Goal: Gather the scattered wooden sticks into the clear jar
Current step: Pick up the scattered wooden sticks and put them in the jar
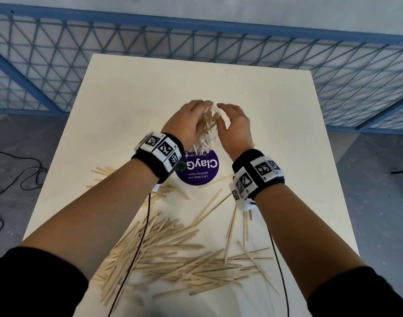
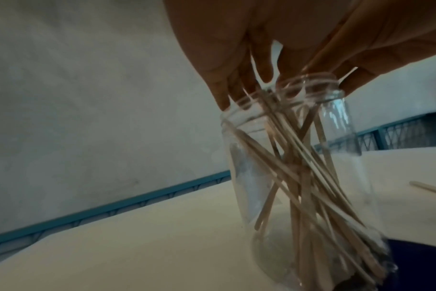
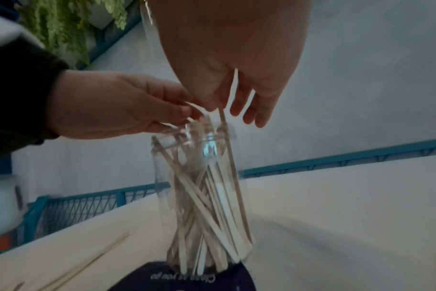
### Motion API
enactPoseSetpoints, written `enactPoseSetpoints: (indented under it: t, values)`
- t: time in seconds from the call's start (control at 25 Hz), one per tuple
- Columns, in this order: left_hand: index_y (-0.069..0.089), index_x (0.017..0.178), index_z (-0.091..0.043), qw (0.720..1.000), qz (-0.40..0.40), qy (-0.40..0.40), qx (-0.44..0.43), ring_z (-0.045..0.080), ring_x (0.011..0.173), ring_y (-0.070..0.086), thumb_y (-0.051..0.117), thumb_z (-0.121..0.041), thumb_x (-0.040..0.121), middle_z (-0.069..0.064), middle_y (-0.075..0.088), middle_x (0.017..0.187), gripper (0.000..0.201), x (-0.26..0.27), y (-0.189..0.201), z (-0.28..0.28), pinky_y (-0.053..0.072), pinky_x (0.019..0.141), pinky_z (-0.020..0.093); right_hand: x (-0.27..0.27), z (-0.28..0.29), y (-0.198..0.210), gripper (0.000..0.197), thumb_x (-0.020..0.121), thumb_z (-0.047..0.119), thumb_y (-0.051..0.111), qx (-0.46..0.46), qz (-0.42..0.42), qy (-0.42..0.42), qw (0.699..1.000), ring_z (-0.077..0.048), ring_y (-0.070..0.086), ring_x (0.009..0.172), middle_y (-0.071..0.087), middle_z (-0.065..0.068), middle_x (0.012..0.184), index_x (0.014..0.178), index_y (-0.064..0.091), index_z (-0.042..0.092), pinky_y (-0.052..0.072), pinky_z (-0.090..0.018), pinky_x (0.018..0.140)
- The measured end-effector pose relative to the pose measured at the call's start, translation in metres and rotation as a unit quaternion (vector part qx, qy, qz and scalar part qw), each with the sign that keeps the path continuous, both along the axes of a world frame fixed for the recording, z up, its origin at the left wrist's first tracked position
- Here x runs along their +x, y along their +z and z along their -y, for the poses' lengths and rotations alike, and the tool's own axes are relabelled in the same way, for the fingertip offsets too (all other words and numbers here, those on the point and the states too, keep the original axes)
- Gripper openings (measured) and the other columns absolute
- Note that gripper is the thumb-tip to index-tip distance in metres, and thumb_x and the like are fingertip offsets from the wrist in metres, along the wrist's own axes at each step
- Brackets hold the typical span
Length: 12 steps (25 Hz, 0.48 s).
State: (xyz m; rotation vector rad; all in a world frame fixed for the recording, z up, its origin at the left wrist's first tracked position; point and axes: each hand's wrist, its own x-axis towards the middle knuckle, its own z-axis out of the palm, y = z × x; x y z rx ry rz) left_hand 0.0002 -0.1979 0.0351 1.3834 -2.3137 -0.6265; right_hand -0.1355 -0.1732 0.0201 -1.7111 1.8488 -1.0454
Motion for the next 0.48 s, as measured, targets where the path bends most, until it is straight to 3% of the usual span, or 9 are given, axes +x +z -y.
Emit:
enactPoseSetpoints:
  t: [0.12, 0.2, 0.28, 0.36, 0.48]
  values:
    - [0.055, 0.122, -0.003, 0.99, -0.089, 0.074, -0.082, 0.031, 0.108, 0.056, 0.05, -0.005, 0.085, 0.019, 0.055, 0.121, 0.038, 0.007, 0.002, -0.025, 0.046, 0.094, 0.036, -0.009, -0.029, 0.005, 0.034, 0.087, 0.005, 0.052, -0.007, 0.037, -0.044, 0.998, -0.026, 0.056, 0.109, 0.058, -0.015, 0.12, 0.121, 0.057, 0.005, 0.043, -0.026, 0.093]
    - [0.059, 0.115, -0.003, 0.99, -0.099, 0.092, -0.045, 0.03, 0.103, 0.059, 0.051, -0.007, 0.086, 0.017, 0.057, 0.116, 0.031, 0.006, -0.006, -0.054, 0.05, 0.089, 0.036, -0.017, -0.06, -0.001, 0.033, 0.087, 0.007, 0.053, 0.06, 0.036, -0.072, 0.995, -0.026, 0.055, 0.111, 0.057, -0.013, 0.121, 0.119, 0.058, 0.007, 0.041, -0.026, 0.092]
    - [0.06, 0.114, -0.007, 0.99, -0.048, 0.087, 0.097, 0.027, 0.104, 0.059, 0.051, -0.012, 0.089, 0.012, 0.058, 0.118, 0.027, 0.0, -0.019, -0.087, 0.05, 0.092, 0.036, -0.027, -0.096, -0.012, 0.034, 0.087, 0.012, 0.053, 0.165, 0.011, -0.095, 0.982, -0.029, 0.052, 0.114, 0.053, -0.014, 0.125, 0.121, 0.056, 0.009, 0.041, -0.03, 0.093]
    - [0.057, 0.119, -0.008, 0.974, 0.064, 0.054, 0.211, 0.025, 0.112, 0.054, 0.051, -0.017, 0.091, 0.009, 0.055, 0.124, 0.031, -0.009, -0.039, -0.115, 0.045, 0.098, 0.034, -0.032, -0.132, -0.023, 0.042, 0.087, 0.02, 0.054, 0.287, -0.033, -0.125, 0.949, -0.034, 0.046, 0.12, 0.047, -0.016, 0.13, 0.127, 0.049, 0.009, 0.04, -0.038, 0.097]
    - [0.051, 0.121, -0.006, 0.948, 0.195, 0.021, 0.251, 0.029, 0.117, 0.049, 0.057, -0.026, 0.088, 0.012, 0.048, 0.125, 0.039, -0.02, -0.066, -0.156, 0.044, 0.097, 0.038, -0.024, -0.181, -0.037, 0.063, 0.084, 0.039, 0.059, 0.436, -0.117, -0.171, 0.876, -0.038, 0.04, 0.121, 0.039, -0.018, 0.132, 0.13, 0.037, 0.003, 0.041, -0.046, 0.095]
